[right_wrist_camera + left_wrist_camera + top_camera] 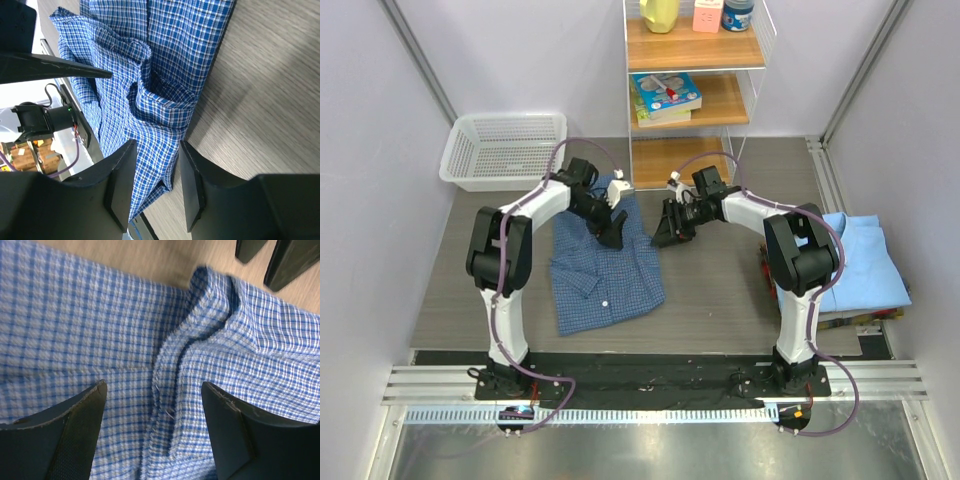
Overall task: Fold and stack the long sleeve shirts
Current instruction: Fold the shirt
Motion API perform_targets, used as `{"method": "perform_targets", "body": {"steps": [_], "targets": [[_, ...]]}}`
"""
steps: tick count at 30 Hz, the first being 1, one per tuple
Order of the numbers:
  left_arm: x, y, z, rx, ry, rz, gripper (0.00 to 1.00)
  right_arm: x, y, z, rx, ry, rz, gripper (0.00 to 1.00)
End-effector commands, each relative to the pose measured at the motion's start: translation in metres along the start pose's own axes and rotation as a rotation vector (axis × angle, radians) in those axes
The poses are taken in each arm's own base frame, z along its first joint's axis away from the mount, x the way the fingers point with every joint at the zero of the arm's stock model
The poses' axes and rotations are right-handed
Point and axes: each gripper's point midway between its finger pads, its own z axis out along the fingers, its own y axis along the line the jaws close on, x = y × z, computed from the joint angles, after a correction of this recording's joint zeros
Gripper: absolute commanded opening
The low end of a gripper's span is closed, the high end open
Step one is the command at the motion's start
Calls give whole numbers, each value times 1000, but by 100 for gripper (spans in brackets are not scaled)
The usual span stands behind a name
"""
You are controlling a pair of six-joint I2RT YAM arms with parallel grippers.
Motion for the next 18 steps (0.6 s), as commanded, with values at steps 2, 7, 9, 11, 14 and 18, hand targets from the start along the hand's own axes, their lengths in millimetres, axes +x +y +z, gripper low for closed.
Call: {"method": "perform_targets", "body": {"steps": [2, 7, 9, 11, 14, 18], "targets": [[-9, -6, 4, 57, 36, 57, 69, -12, 7, -1, -33, -24, -11, 45], [3, -18, 8, 104, 97, 43, 66, -10, 4, -1, -33, -23, -3, 45], [6, -19, 10, 111, 119, 54, 64, -9, 4, 0, -35, -19, 3, 45], [12, -24, 12, 127, 148, 57, 64, -9, 3, -1, -35, -19, 7, 44], [13, -25, 14, 125, 159, 54, 59, -7, 3, -1, -38, -16, 12, 44], [0, -34, 8, 148, 105, 96, 49, -9, 2, -4, -40, -23, 18, 43]]}}
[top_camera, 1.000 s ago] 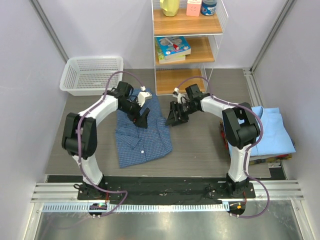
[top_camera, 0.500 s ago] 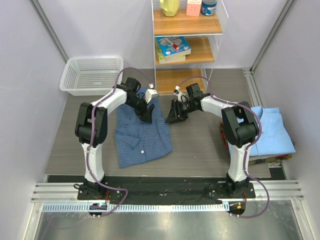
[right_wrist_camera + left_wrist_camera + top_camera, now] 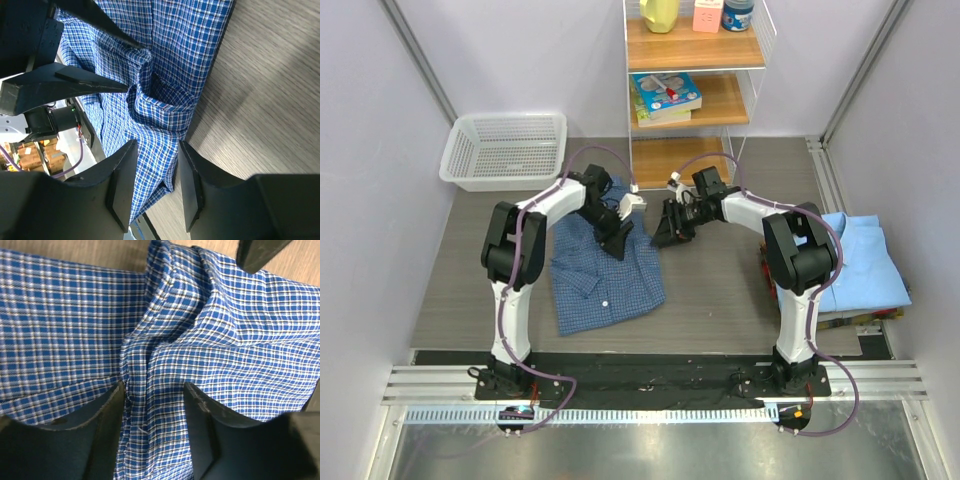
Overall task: Fold and stack the long sleeve shirts
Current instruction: Fold the shirt
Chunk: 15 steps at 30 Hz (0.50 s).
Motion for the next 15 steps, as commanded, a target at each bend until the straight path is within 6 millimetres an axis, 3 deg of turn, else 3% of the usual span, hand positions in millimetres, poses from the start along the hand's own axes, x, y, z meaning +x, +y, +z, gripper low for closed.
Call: {"method": "perform_targets", "body": {"steps": [1, 11, 13, 15], "targets": [[-21, -13, -15, 24, -61, 72, 47, -7, 5, -6, -29, -22, -2, 43], [-37, -47, -40, 61, -134, 126, 6, -9, 1, -21, -26, -50, 22, 39], [-38, -55, -47, 55, -145, 132, 4, -8, 5, -23, -38, -52, 16, 41], [-41, -62, -52, 65, -161, 136, 1, -8, 6, -28, -22, -65, -10, 36]]}}
